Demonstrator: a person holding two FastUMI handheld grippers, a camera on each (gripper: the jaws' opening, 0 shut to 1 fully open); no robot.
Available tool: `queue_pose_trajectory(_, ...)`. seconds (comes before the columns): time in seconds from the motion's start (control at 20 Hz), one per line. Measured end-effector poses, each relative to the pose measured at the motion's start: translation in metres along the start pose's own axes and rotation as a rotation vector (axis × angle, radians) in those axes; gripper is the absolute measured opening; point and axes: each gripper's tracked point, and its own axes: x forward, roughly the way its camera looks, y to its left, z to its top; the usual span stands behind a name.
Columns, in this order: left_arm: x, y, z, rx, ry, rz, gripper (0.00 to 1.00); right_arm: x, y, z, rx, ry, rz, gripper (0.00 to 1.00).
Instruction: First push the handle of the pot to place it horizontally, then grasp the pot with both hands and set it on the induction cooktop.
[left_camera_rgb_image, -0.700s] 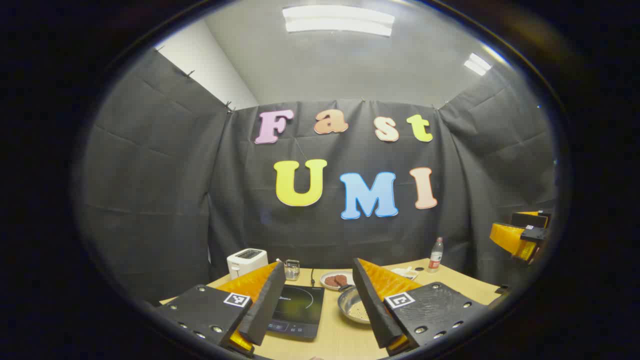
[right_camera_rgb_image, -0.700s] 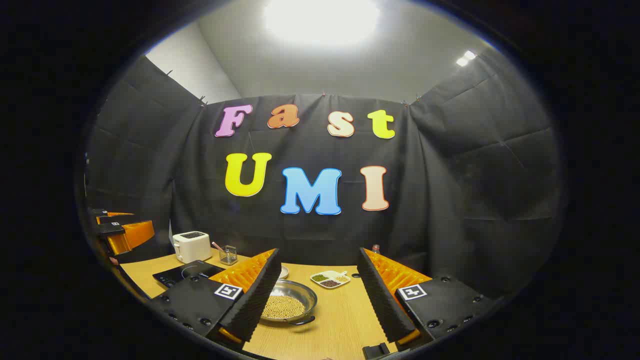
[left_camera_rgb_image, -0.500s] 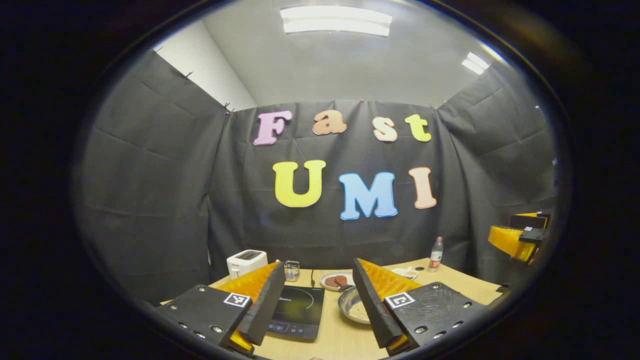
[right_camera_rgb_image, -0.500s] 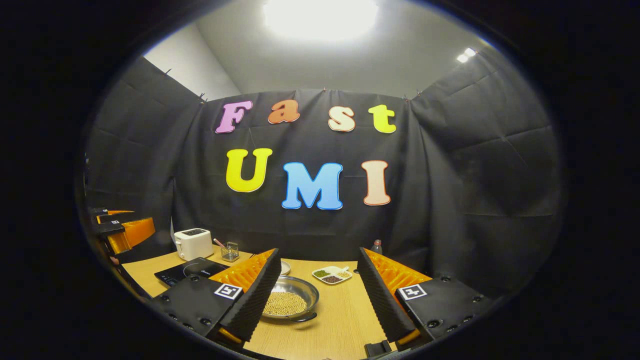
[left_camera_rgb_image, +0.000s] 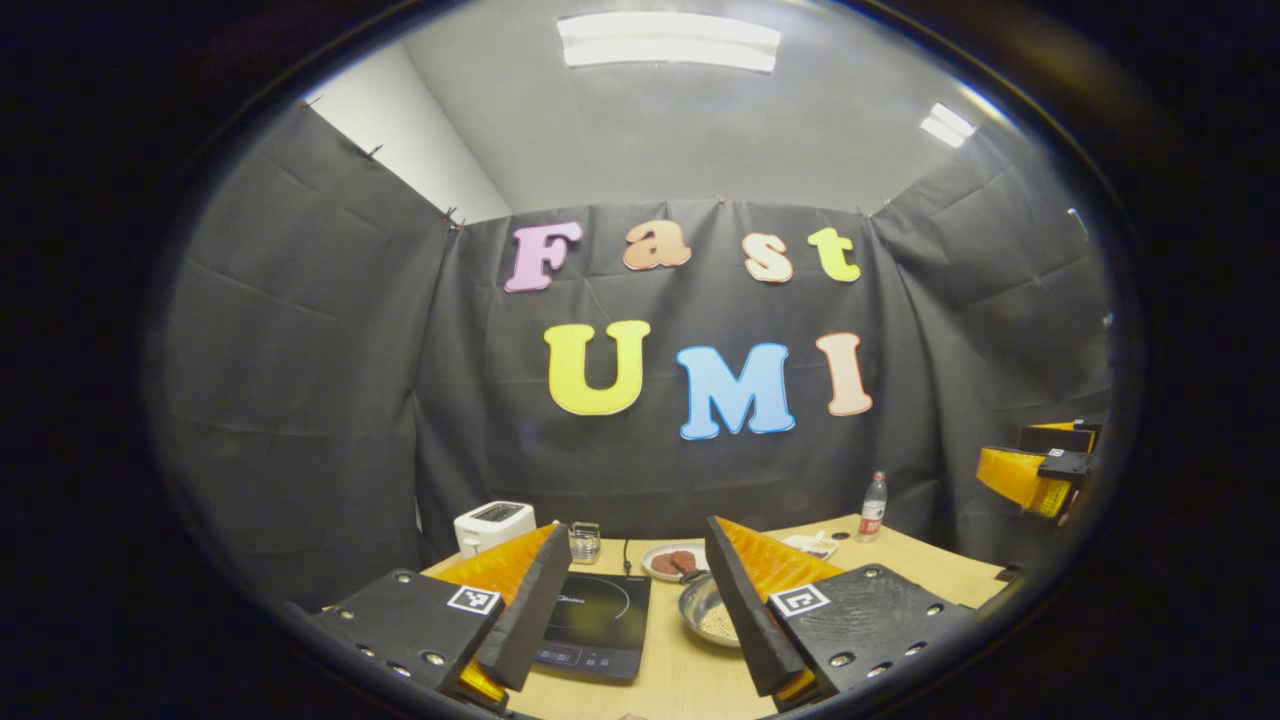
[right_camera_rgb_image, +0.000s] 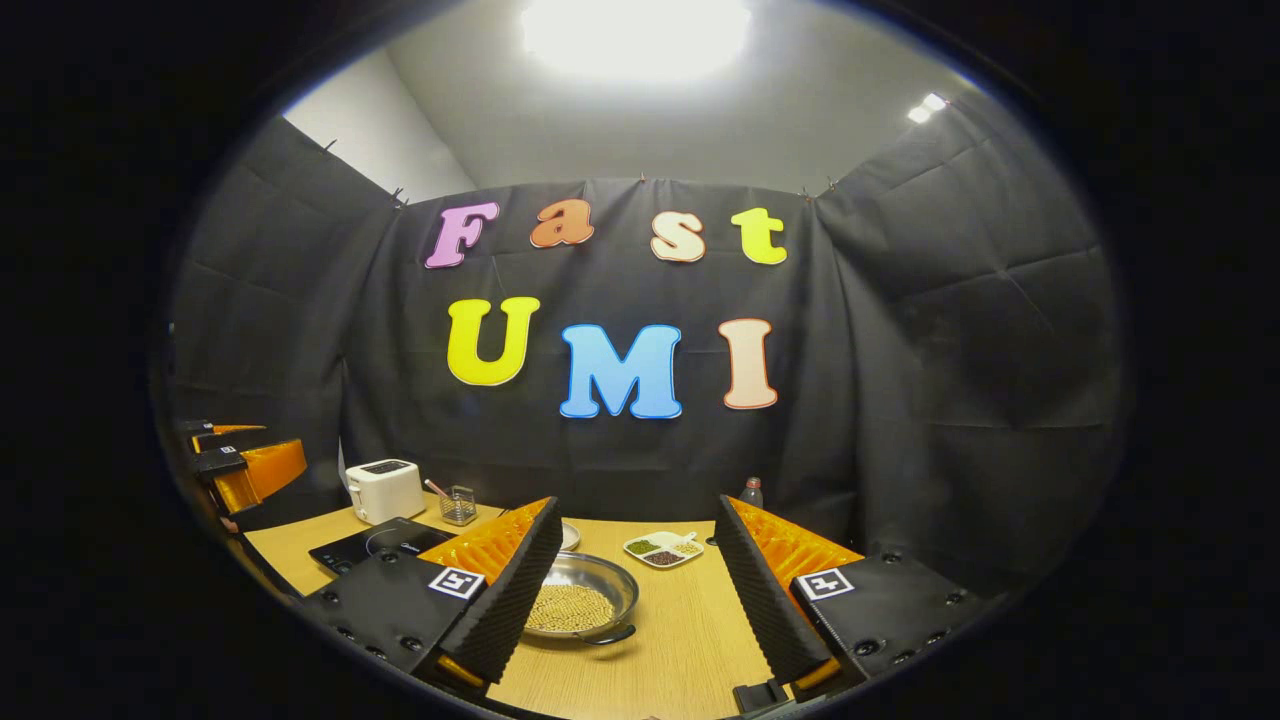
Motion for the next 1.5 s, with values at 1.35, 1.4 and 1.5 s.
queue_pose_trajectory(1.35, -0.001, 0.053, -0.006, 0.004, -0.003, 0.011, 0.82, 0.002, 0.037, 0.003, 0.014, -0.006, 0.004, 0.01)
queue_pose_trajectory(1.4, -0.001, 0.057, -0.005, 0.006, -0.007, 0.014, 0.82, 0.01, 0.038, 0.002, 0.015, -0.01, 0.007, 0.03)
queue_pose_trajectory(1.5, 0.0, 0.062, -0.005, 0.004, -0.012, 0.016, 0.79, 0.011, 0.054, -0.01, 0.017, 0.026, 0.061, 0.02)
